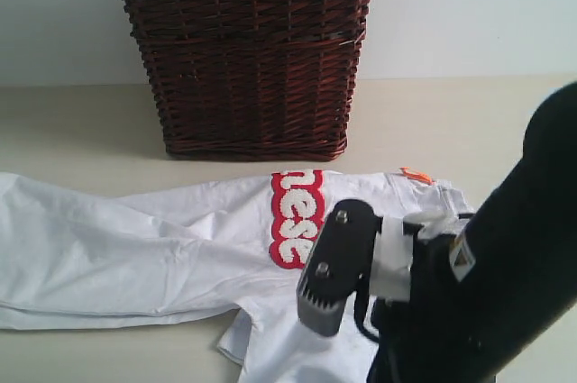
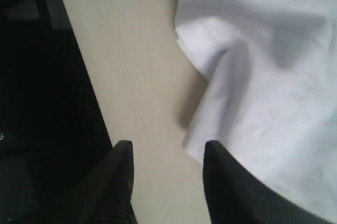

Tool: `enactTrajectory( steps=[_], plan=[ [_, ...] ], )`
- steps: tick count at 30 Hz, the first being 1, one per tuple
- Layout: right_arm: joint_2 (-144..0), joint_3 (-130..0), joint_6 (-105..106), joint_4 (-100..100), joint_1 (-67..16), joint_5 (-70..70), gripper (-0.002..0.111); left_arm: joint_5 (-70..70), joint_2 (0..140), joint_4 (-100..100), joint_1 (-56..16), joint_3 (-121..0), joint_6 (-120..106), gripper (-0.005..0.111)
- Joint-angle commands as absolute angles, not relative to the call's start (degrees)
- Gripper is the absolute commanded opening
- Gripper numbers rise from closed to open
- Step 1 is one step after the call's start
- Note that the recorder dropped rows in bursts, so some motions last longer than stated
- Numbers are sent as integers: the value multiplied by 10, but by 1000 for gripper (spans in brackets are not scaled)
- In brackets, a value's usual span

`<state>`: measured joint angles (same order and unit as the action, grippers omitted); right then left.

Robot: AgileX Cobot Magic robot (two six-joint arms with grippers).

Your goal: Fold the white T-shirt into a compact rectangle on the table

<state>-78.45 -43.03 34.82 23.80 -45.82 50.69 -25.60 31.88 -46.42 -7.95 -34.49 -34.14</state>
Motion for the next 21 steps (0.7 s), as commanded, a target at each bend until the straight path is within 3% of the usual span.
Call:
enactTrajectory(
  steps=[1, 8, 16, 21],
  plan=[
    [-806, -414, 237, 115, -520, 442, 43, -211, 218, -483, -83, -301, -346, 0],
    [-880, -414, 156, 42, -576, 402, 53, -125, 74, -528, -83, -221, -346, 0],
    [-955, -414, 104, 16, -613, 362, 53, -128, 14, -529, -83, -197, -346, 0],
    [-980, -415, -57, -116, -613, 352, 53, -179, 0, -527, -83, -192, -346, 0]
  ],
)
